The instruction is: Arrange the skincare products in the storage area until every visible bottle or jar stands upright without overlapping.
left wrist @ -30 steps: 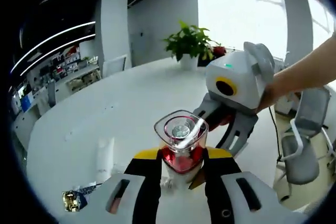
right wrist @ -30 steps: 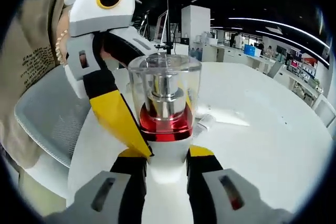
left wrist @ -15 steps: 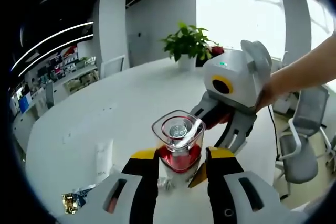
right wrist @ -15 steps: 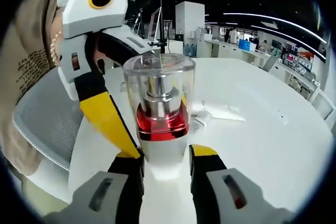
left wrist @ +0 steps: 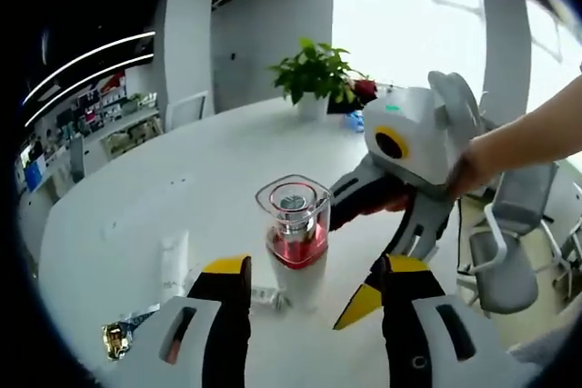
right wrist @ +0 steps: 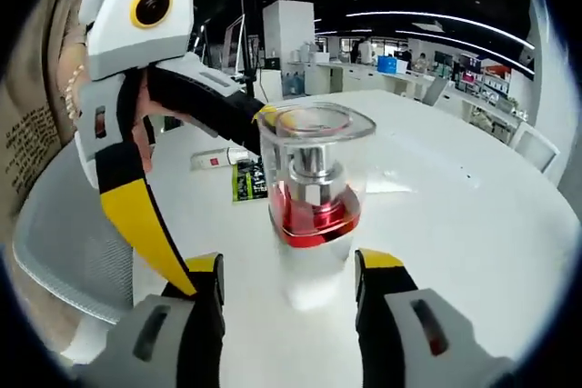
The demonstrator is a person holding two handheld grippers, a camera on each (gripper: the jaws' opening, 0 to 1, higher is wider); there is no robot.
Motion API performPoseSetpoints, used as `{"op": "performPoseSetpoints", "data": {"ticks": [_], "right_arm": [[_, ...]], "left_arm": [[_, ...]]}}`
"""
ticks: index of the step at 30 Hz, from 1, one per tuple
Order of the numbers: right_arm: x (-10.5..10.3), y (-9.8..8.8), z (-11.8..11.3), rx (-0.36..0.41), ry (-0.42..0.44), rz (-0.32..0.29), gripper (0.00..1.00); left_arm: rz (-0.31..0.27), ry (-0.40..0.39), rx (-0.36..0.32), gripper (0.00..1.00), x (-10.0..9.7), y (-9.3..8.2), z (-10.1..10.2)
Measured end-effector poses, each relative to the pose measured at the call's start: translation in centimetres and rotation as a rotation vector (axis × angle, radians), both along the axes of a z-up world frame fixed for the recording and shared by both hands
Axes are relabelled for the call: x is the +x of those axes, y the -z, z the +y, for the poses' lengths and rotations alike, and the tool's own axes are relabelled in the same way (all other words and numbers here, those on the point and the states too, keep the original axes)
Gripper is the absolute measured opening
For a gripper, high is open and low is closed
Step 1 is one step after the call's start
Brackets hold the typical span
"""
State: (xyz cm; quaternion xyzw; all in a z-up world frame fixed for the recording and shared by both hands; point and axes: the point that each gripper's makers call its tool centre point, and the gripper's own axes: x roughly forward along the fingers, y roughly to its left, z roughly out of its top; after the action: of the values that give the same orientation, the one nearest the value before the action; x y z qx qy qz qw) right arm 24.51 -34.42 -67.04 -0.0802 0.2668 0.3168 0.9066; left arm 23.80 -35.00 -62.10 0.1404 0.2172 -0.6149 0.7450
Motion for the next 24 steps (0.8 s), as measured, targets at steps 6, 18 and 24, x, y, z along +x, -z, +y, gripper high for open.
{"op": "performPoseSetpoints", "data": {"ticks": [6, 18, 24], "right_arm": [[-0.6, -0.9, 0.8, 0.032, 0.124, -0.024, 0.68], [-2.1, -3.4, 2.3, 0.091, 0.314, -0.086, 0.78], [-3.2, -4.3, 3.7, 0.096, 0.380, -0.111, 0.84]], "left_arm": [[0.041, -0.009, -0.003, 0.66, 0.0, -0.3, 2.6], [0.102, -0.077, -0.024, 0.79, 0.5, -1.3, 9.3], [0.119, -0.101, -0.044, 0.85, 0.4, -1.9, 12.3]]}}
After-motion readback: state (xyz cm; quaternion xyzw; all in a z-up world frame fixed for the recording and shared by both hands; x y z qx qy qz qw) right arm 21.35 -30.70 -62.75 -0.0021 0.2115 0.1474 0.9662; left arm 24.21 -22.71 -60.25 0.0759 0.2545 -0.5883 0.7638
